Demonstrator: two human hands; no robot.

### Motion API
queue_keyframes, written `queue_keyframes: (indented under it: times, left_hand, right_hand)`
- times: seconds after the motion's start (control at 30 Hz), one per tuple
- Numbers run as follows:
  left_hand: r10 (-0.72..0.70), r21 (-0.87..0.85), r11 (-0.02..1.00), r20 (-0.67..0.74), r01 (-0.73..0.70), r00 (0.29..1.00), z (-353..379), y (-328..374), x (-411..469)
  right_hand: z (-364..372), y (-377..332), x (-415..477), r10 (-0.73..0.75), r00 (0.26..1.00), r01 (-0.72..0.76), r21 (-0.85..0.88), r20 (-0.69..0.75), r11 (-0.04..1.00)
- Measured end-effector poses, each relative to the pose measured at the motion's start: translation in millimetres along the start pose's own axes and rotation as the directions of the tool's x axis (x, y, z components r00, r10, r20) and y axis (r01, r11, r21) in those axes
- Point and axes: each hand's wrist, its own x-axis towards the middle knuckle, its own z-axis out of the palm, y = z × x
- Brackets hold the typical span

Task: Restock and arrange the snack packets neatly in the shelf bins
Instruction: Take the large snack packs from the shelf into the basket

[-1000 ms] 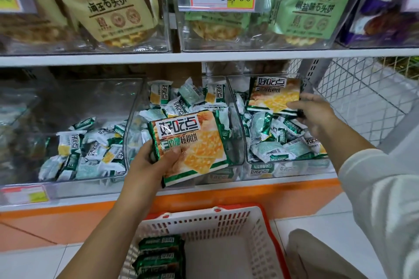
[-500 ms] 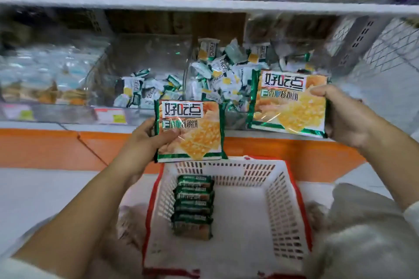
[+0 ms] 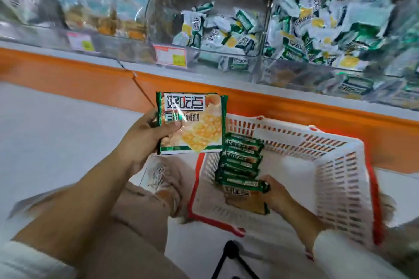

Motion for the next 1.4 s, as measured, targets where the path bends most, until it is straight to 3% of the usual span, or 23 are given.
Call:
queue_keyframes:
  times: [0.17,0.33,0.43,0.5,0.53,0.57,0.63,0.7,0.83,0.9,0.97,1.03,1.2,1.4]
  left_hand:
    - [-0.053,0.002,0.999,0.007,0.053,0.999,7.5,-15.0,12.6]
    - [-0.108,0.002,0.994,0.018,0.108,0.994,15.8,-34.9,21.1]
    - [-0.132,-0.010,0.991,0.047,0.132,0.990,21.8,-47.8,24.5]
    - [-0.156,-0.034,0.987,0.080,0.159,0.984,27.6,-57.6,26.5]
    - [-0.169,-0.041,0.984,0.107,0.174,0.980,32.1,-61.8,27.2]
    - [-0.176,-0.040,0.982,0.136,0.183,0.975,37.6,-65.9,27.7]
    - [-0.180,-0.006,0.983,0.193,0.185,0.965,50.2,-71.6,28.3]
    - [-0.174,0.012,0.984,0.224,0.175,0.959,63.4,-76.0,29.6]
    - [-0.141,0.050,0.990,0.213,0.133,0.967,81.7,-87.2,35.4]
    - [-0.043,0.232,0.973,0.162,0.004,0.986,85.1,-95.8,40.4]
    - [0.125,0.534,0.836,0.042,-0.128,0.991,81.9,-103.3,47.2]
    - [0.221,0.699,0.703,-0.042,-0.130,0.974,73.0,-109.1,52.8]
    - [-0.030,0.605,0.796,0.001,0.023,1.000,57.7,-123.5,56.4]
    - [-0.083,0.541,0.839,0.013,0.063,0.996,54.8,-126.1,57.5]
  right_hand:
    - [52.0,11.6,19.9,-0.001,0.998,-0.007,0.147,0.056,0.989]
    - [53.7,21.6,29.8,0.042,0.987,-0.062,0.127,0.158,0.990]
    - [39.4,21.9,29.1,0.087,0.987,-0.082,-0.043,0.137,0.996]
    - [19.9,5.6,22.8,0.104,0.995,-0.103,-0.146,-0.002,0.984]
    - [9.6,-5.7,18.6,0.057,0.995,-0.065,-0.106,-0.078,0.992]
    - [-1.4,-21.2,11.7,0.028,0.992,-0.022,0.052,-0.119,0.998]
    - [-20.5,-55.8,-3.2,-0.031,0.999,0.033,0.537,-0.012,0.843]
    - [-31.8,-70.9,-8.7,-0.189,0.977,0.068,0.703,0.096,0.708]
    - [-42.7,-66.1,-2.6,-0.267,0.957,0.163,0.543,0.118,0.824]
    - [-44.2,-58.4,7.3,-0.206,0.976,0.143,0.512,0.069,0.847]
    - [-42.9,-48.3,22.0,-0.162,0.986,0.157,0.507,-0.036,0.847]
    - [-40.7,-40.5,39.7,-0.113,0.983,0.171,0.518,-0.142,0.838]
    - [-35.6,-60.6,73.9,-0.126,0.954,0.238,0.427,-0.273,0.872]
    - [-18.0,-76.4,96.2,-0.121,0.940,0.193,0.206,-0.318,0.959]
